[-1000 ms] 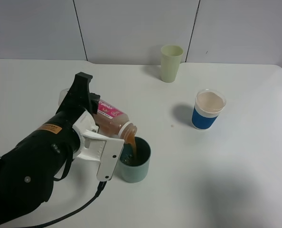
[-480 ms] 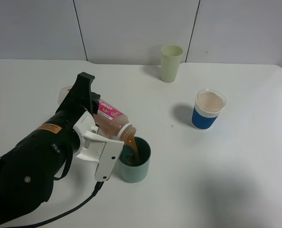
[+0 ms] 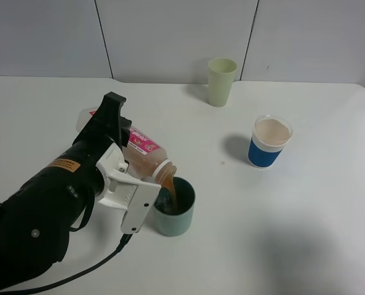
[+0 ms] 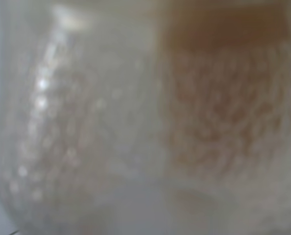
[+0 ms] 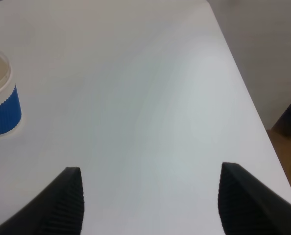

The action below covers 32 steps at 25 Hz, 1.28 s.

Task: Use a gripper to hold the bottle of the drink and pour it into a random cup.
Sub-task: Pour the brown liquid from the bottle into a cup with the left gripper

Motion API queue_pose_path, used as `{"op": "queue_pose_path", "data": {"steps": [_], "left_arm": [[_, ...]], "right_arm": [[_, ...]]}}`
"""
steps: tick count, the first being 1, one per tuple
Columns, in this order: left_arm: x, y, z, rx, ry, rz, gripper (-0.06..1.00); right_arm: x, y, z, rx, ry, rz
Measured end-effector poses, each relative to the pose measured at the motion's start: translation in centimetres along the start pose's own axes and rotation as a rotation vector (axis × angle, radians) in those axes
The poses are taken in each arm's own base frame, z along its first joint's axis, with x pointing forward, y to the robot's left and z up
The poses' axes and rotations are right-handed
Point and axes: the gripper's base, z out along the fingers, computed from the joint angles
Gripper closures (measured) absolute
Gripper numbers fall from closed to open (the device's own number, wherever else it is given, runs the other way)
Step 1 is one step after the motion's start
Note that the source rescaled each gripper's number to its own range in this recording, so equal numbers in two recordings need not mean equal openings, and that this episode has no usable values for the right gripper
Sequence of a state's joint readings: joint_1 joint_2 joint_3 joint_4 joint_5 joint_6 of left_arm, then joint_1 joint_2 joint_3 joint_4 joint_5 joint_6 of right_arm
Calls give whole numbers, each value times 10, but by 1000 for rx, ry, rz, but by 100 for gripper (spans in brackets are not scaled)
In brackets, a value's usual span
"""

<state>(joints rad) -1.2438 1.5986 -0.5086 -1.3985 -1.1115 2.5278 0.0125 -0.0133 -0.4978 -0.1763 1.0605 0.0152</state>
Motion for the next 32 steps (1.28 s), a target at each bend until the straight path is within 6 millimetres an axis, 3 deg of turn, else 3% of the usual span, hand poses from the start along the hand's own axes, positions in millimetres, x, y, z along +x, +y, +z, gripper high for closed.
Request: {"op": "queue_pose_path", "data": {"steps": [32], "left_arm": [[-5, 8, -1, -95, -47, 70, 90]], "right_arm": [[0, 0, 0, 0, 0, 0]]}}
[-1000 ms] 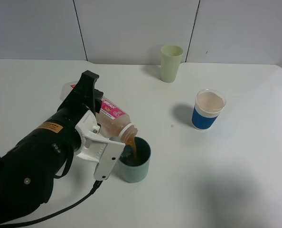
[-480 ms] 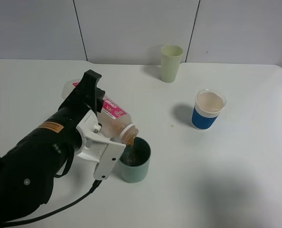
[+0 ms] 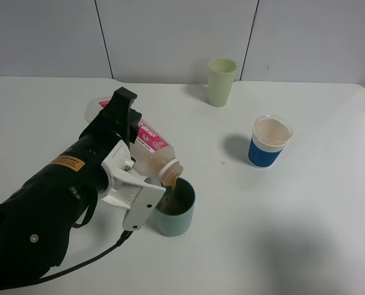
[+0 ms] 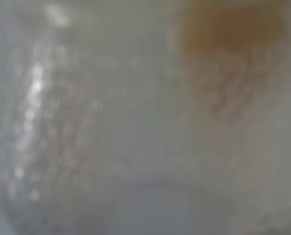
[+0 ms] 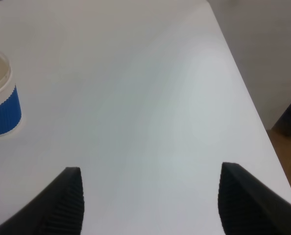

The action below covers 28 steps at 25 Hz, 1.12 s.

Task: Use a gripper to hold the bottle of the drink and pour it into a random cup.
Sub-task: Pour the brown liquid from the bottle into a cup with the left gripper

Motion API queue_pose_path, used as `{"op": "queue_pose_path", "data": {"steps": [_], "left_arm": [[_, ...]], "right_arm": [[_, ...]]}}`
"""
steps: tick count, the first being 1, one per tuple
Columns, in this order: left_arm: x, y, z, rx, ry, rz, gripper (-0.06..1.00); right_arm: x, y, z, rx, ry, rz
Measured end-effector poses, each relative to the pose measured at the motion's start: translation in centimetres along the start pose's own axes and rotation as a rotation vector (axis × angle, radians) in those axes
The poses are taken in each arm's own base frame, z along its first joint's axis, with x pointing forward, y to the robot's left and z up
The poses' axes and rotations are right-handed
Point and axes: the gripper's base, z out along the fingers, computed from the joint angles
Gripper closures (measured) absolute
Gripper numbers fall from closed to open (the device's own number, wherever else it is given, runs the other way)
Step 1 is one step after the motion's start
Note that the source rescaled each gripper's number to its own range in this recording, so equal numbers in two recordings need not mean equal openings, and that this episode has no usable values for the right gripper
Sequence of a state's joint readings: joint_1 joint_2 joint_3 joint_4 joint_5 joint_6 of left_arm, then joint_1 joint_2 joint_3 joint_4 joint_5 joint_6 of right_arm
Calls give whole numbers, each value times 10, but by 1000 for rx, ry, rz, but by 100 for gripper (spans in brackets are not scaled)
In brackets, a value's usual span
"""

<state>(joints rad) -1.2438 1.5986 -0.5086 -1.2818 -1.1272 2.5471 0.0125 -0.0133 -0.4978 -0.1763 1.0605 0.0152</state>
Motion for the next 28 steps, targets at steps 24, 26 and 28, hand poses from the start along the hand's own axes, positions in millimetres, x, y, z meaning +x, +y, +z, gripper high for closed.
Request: {"op": "queue_pose_path", "data": {"steps": [24, 26, 28], "left_arm": [[-1, 6, 0, -63, -9, 110, 90], [-1, 6, 0, -63, -9, 130, 90], [-1, 6, 0, -64, -8, 140, 90]], "right_arm": [[0, 0, 0, 0, 0, 0], [0, 0, 0, 0, 0, 0], [0, 0, 0, 0, 0, 0]]}}
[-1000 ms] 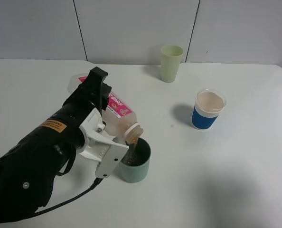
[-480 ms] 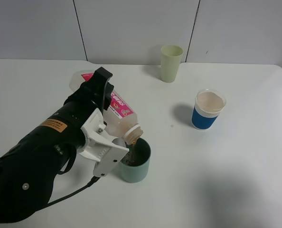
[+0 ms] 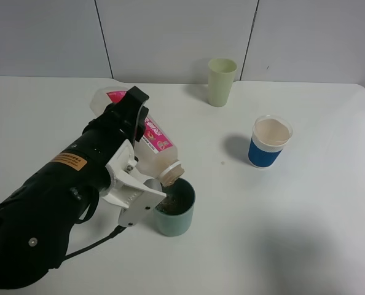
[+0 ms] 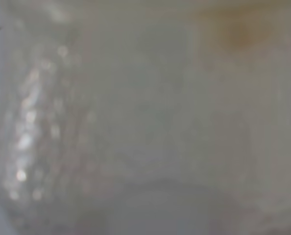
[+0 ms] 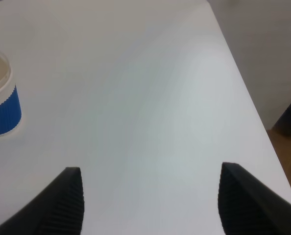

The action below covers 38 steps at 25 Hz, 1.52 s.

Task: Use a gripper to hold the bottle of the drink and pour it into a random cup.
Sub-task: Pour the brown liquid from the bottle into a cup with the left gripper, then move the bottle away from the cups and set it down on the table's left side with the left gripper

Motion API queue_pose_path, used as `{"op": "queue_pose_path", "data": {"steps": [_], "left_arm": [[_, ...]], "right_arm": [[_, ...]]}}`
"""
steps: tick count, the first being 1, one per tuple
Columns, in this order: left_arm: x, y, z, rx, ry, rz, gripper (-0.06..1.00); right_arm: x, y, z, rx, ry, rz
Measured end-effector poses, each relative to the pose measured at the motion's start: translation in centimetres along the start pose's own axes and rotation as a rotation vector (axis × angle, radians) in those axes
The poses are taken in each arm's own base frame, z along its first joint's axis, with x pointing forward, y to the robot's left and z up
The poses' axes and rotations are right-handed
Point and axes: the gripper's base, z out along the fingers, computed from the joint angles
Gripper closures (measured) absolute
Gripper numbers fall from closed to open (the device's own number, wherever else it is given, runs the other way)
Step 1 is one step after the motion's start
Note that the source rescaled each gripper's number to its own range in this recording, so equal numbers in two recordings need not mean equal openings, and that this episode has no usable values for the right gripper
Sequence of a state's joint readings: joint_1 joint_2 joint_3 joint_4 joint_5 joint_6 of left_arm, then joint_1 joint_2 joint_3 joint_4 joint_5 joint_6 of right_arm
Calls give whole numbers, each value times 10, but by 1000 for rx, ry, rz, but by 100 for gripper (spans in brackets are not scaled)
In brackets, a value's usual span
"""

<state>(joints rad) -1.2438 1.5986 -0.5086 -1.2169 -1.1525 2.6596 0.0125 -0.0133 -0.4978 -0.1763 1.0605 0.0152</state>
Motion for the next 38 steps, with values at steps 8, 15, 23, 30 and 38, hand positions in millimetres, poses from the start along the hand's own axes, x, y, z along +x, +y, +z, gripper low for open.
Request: {"op": "queue_pose_path", "data": {"steps": [8, 15, 23, 30, 38], "left_arm": [[0, 0, 0, -4, -1, 20, 90], [0, 0, 0, -4, -1, 18, 90], [-1, -3, 0, 28, -8, -115, 90], [-7, -6, 0, 84, -56, -464, 90], [8, 4, 10, 14, -71, -895, 90]], "right_arm": [[0, 0, 0, 0, 0, 0], [0, 0, 0, 0, 0, 0], [0, 0, 0, 0, 0, 0], [0, 0, 0, 0, 0, 0], [0, 0, 0, 0, 0, 0]]}}
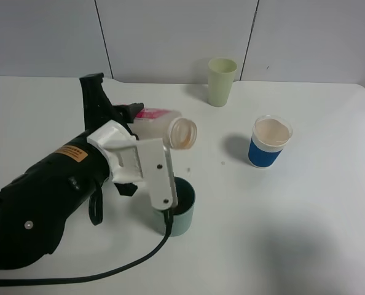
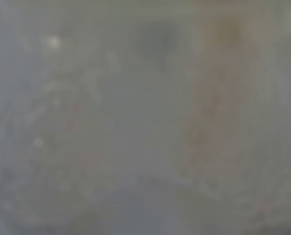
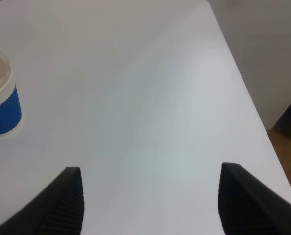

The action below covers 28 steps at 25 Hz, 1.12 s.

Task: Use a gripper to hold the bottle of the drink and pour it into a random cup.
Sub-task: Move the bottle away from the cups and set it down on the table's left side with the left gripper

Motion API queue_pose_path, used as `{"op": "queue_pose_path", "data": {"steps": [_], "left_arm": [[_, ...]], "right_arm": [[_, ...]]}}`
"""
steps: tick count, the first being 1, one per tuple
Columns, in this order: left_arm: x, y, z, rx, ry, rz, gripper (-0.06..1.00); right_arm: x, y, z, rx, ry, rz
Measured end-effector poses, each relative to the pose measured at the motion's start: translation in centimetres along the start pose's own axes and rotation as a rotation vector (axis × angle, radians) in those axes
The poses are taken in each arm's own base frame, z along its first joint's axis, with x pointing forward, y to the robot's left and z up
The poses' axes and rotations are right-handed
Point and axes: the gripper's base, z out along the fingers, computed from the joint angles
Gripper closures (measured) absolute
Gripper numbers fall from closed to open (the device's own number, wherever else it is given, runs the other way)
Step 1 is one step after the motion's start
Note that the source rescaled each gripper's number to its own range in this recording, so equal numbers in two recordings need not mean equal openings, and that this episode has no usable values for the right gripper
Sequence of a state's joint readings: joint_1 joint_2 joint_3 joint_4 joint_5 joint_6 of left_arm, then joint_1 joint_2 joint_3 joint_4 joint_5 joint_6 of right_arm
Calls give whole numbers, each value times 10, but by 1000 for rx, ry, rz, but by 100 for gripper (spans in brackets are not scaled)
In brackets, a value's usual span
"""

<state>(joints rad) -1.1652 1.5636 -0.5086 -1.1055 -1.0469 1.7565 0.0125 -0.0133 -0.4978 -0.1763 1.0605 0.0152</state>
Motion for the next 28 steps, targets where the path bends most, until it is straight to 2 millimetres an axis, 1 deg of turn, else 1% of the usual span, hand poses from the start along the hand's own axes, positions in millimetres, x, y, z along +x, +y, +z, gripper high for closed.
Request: {"op": "queue_pose_path", "data": {"steps": [2, 6, 8, 13, 17, 20, 25, 28], "left_arm": [[-1, 7, 2, -17, -43, -125, 90], [-1, 19, 8, 23, -147, -330, 90], [-1, 24, 11, 59, -197, -385, 90], [12, 38, 21, 182, -278, -530, 90], [29, 48, 29, 278, -295, -654, 90], [47, 57, 35, 322, -286, -773, 90], [75, 64, 40, 395, -252, -850, 90], [94, 69, 43, 390, -213, -888, 90]], "right_arm": [[0, 0, 0, 0, 0, 0], [0, 0, 0, 0, 0, 0], [0, 0, 0, 0, 0, 0], [0, 0, 0, 0, 0, 0], [0, 0, 0, 0, 0, 0], [0, 0, 0, 0, 0, 0], [0, 0, 0, 0, 0, 0], [0, 0, 0, 0, 0, 0]]}}
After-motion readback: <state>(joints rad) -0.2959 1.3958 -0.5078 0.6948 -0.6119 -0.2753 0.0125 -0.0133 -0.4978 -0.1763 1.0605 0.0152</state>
